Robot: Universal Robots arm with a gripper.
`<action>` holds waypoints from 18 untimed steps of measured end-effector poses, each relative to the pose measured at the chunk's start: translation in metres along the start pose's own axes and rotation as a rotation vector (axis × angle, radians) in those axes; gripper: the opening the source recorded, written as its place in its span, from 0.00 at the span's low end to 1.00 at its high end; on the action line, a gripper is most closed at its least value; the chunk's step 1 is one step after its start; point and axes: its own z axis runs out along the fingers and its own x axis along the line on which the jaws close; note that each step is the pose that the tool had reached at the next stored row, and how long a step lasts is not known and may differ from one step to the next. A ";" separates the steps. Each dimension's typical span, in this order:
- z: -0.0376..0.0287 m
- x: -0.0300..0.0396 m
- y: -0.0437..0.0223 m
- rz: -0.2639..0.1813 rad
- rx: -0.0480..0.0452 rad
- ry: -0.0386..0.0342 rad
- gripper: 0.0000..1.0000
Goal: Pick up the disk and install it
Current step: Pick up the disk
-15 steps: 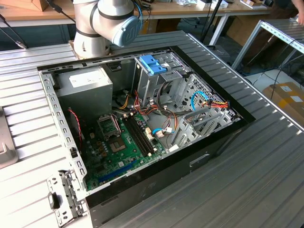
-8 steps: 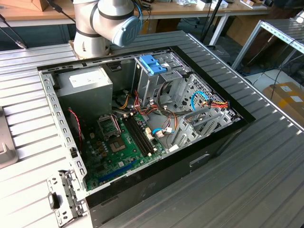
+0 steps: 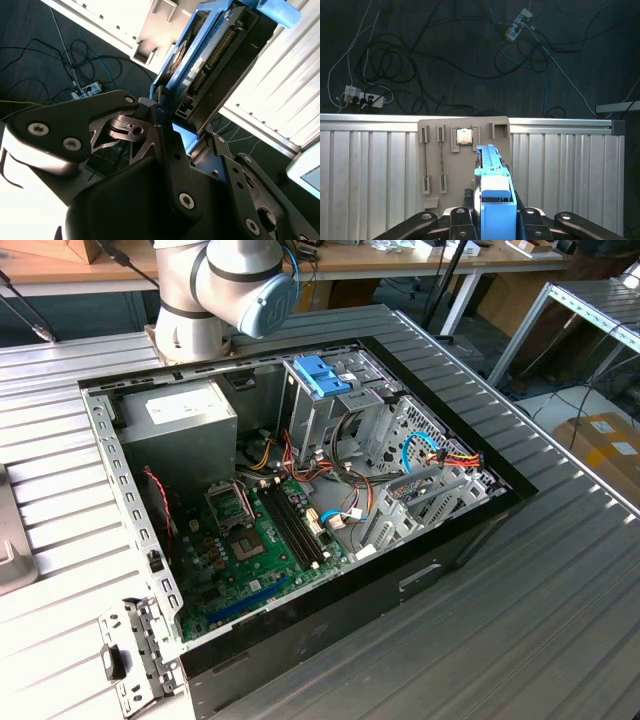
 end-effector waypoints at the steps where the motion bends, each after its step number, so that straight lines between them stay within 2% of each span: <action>1: 0.0000 0.0004 -0.0001 0.000 0.0000 0.0000 0.37; 10: -0.0003 0.0023 -0.0022 0.000 0.0000 0.0000 0.37; 18: -0.0005 0.0028 -0.0066 0.000 0.0000 0.0000 0.37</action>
